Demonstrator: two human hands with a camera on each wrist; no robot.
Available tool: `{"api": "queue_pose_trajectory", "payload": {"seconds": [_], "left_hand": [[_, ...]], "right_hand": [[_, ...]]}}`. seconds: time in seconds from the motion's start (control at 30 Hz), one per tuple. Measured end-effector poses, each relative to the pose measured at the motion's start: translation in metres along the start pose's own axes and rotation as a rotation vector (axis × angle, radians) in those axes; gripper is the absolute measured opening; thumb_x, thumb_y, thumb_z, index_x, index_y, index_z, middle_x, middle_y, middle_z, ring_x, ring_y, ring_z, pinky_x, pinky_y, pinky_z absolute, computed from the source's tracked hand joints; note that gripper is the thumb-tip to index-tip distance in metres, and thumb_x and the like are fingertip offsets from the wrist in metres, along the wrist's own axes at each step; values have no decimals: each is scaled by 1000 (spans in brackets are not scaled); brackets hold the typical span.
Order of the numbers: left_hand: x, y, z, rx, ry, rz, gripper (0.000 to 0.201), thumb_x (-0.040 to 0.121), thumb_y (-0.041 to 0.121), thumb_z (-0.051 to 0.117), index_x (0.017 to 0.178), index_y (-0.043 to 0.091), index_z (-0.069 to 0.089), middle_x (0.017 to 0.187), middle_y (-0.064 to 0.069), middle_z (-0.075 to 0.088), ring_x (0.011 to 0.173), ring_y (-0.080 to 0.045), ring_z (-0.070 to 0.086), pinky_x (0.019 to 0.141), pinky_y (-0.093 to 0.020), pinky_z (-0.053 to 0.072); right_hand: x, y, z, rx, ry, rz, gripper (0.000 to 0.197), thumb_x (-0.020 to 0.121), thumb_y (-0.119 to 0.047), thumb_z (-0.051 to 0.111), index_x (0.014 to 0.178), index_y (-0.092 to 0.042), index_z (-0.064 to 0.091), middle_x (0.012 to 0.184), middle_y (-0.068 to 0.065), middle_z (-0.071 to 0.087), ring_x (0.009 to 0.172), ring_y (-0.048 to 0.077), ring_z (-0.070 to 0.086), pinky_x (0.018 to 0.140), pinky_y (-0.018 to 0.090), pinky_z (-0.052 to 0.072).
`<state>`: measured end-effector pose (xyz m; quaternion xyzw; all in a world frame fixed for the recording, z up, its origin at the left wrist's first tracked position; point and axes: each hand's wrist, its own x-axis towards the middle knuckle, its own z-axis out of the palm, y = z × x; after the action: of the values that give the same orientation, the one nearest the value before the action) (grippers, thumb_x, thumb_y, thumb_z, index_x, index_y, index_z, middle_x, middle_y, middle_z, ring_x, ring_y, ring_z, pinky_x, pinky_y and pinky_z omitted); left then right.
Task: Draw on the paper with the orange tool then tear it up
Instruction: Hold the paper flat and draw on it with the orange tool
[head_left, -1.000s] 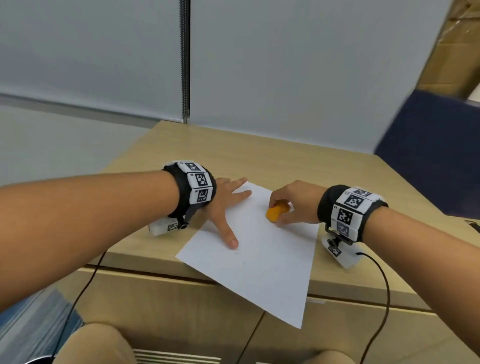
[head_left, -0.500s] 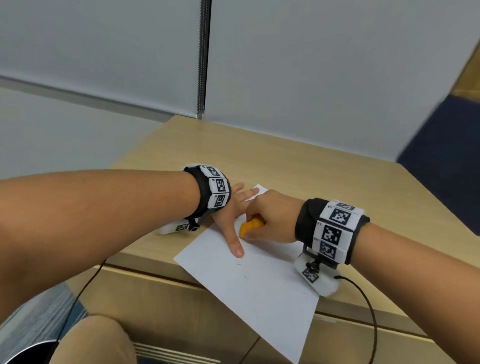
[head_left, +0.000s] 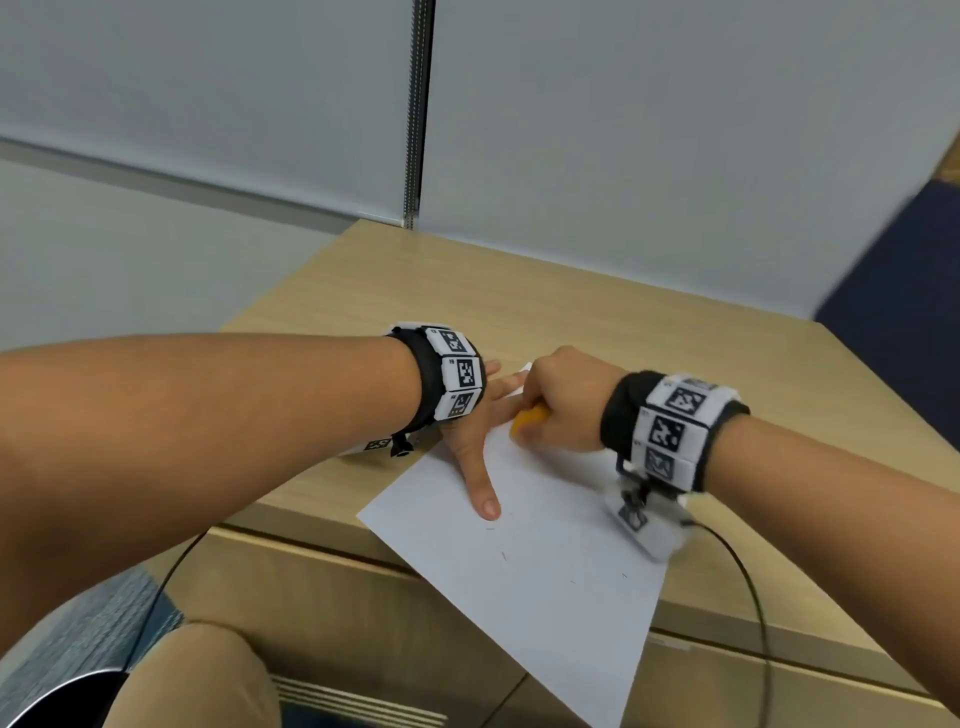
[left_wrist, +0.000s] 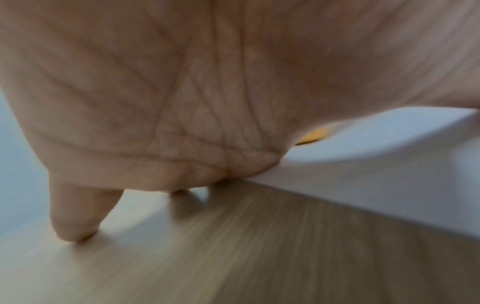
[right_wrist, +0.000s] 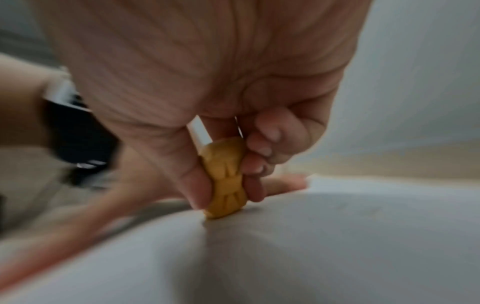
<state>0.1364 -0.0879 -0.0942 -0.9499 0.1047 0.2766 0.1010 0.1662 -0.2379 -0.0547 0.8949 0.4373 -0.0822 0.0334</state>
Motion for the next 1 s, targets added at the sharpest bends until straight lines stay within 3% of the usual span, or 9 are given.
{"api": "queue_pose_trajectory", "payload": {"seconds": [0.1,0.17,0.27,0.43,0.57,0.63,0.7,0.8,1.0], "left_hand": [[-4,1,0,-38,15,0,152,44,92,68,150,42,-28,163,5,-32,149,-35,-27,118,-67,-3],[-4,2,-1,1,-22,-18,157,31,100,61,153,44,-20,164,4,-29,149,-34,-29,119,-65,-1],[-2,3,0,6,-68,-37,147,35,101,58,154,48,-10,162,4,-34,146,-30,-36,120,-63,-5],[-2,1,2,-35,0,-26,158,31,100,60,149,43,-29,162,8,-33,149,-33,-29,118,-66,-2],[-18,10,-9,-49,-30,-124,142,51,84,76,159,35,-2,166,-5,-3,153,-32,1,123,-52,11],[-20,13,-10,-66,-8,-111,133,54,81,77,159,41,4,166,-4,-9,154,-31,-4,124,-50,10],[-14,9,-4,-31,-15,-18,145,40,96,66,157,44,-3,166,4,-19,150,-32,-25,122,-59,-2],[-3,3,2,-44,5,-12,170,15,102,55,150,42,-27,162,8,-32,149,-33,-29,118,-66,-3],[-6,2,1,-45,34,-8,155,45,88,73,149,39,-32,162,5,-34,149,-33,-28,119,-65,-4]], "right_hand": [[12,6,-1,-6,37,55,25,83,-34,62,68,-14,63,68,5,60,71,29,64,66,36,60],[-3,-15,6,16,-7,-37,21,84,-30,64,66,-20,60,64,-1,57,67,24,61,64,32,57],[-19,-27,14,117,-84,-98,27,84,-29,70,63,-16,61,61,0,60,59,16,56,58,29,51],[15,5,-1,9,21,60,27,81,-34,66,64,-14,60,65,4,60,68,28,63,59,32,53],[-8,-30,7,7,-59,-117,36,83,-27,67,57,-26,42,66,-4,55,62,14,55,57,23,43],[-13,-35,13,44,-76,-156,35,82,-29,68,56,-23,47,71,3,63,69,20,61,65,29,52],[-2,-19,8,46,-68,-96,30,82,-33,69,60,-20,53,66,1,63,66,21,62,65,31,55],[22,11,0,-46,-3,79,30,80,-37,67,62,-16,57,63,2,58,64,25,61,59,31,54],[26,17,6,-70,38,173,33,84,-33,63,60,-14,50,62,3,52,55,21,52,51,25,38]]}}
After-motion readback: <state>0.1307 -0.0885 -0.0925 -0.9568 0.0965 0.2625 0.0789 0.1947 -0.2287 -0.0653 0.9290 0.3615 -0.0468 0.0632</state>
